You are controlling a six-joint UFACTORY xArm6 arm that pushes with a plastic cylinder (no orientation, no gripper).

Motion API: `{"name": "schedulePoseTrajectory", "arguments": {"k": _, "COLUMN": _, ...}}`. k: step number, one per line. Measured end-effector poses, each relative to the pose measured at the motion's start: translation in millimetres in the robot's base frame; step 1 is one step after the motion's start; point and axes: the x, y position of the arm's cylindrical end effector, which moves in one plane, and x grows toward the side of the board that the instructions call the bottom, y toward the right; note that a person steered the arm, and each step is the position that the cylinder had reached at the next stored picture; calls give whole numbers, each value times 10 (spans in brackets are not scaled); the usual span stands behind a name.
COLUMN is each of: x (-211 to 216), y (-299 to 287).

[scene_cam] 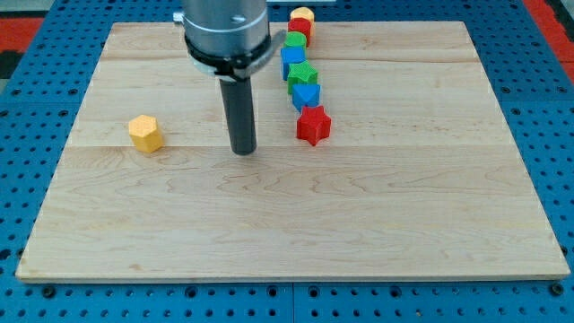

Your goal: Locate the yellow hexagon at the bottom left side of the red star

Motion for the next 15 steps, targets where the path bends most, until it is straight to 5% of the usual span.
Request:
{"name": "schedulePoseTrajectory", "arguments": {"k": 4, "x": -368, "y": -535}}
{"name": "schedulePoseTrajectory", "arguments": {"k": 8, "x": -703, "y": -1735}}
{"name": "schedulePoseTrajectory", "arguments": {"k": 10, "x": -245, "y": -1327}}
{"name": "schedulePoseTrajectory", "arguments": {"k": 15, "x": 19, "y": -1038}}
